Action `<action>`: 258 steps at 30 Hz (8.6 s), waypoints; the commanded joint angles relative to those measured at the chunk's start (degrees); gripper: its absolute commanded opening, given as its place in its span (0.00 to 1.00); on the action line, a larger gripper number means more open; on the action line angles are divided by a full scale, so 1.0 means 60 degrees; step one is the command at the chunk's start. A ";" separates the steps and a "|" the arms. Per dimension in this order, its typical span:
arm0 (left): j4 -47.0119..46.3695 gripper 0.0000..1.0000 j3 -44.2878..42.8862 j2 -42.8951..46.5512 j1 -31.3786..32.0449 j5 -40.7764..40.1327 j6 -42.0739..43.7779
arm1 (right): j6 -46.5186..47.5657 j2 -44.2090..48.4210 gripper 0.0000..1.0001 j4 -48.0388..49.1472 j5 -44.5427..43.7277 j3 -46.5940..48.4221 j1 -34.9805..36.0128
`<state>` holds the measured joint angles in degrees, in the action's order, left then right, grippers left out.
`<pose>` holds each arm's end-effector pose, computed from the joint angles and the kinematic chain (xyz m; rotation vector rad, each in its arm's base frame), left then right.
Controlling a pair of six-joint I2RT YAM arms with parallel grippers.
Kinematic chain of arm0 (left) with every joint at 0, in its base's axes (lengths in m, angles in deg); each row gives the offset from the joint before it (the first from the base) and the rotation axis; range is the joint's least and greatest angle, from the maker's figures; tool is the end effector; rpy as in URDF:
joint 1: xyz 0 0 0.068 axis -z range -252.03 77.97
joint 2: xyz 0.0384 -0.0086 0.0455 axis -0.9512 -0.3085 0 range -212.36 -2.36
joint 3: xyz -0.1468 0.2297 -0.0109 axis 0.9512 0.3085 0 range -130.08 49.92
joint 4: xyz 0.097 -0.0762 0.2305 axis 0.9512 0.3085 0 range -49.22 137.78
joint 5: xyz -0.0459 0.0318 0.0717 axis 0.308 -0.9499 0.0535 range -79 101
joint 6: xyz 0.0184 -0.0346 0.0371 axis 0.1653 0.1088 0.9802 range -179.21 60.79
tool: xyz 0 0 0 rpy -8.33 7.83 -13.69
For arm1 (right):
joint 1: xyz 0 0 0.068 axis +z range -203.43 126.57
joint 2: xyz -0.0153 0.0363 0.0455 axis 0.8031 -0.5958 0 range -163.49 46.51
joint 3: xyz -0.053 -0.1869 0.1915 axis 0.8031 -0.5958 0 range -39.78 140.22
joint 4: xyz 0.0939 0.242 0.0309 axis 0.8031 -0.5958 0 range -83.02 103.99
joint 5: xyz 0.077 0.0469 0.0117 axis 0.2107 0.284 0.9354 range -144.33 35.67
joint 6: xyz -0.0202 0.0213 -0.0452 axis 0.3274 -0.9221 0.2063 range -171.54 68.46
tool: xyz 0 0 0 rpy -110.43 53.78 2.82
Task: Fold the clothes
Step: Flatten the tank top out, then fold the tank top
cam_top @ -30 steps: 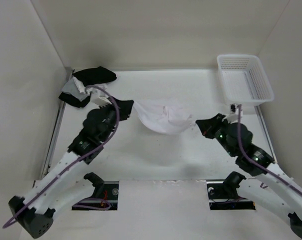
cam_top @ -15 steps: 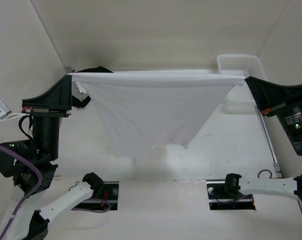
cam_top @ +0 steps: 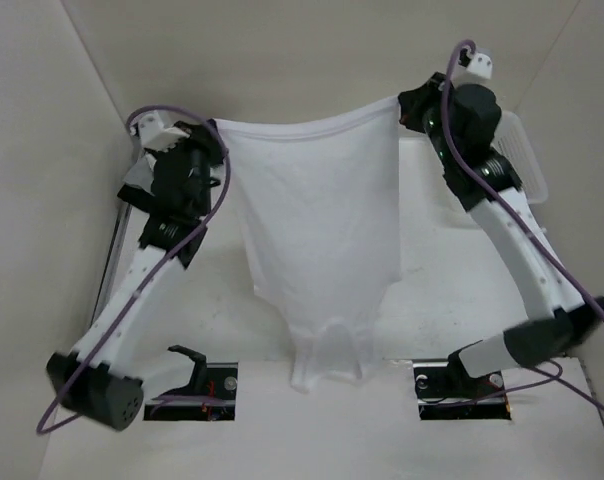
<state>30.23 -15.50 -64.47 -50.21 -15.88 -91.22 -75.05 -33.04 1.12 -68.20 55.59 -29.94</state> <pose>0.2291 -0.0743 0.4462 -0.5152 1.2709 -0.4787 0.2784 0.1117 0.5032 0.1960 1.5267 0.4707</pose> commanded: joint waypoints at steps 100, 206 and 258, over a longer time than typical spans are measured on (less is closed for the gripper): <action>-0.2432 0.39 0.7009 -0.3109 -0.2062 0.2736 -0.4069 | -0.3991 -0.1697 0.36 0.6347 0.2735 -0.9875 -0.0128; -0.1554 0.03 0.9322 0.2923 -0.2297 0.4142 -0.3029 | -0.3611 0.2565 0.06 0.4210 0.2458 -1.2144 0.0399; -0.1876 0.25 0.9029 0.3802 0.0428 0.3439 -0.4128 | -0.1503 -0.0169 0.06 0.0169 0.0424 -0.5969 0.3105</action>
<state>20.14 40.45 -43.97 -47.26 5.35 -115.26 -89.95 -27.77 11.42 -58.38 13.64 -16.26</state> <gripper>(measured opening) 0.251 0.056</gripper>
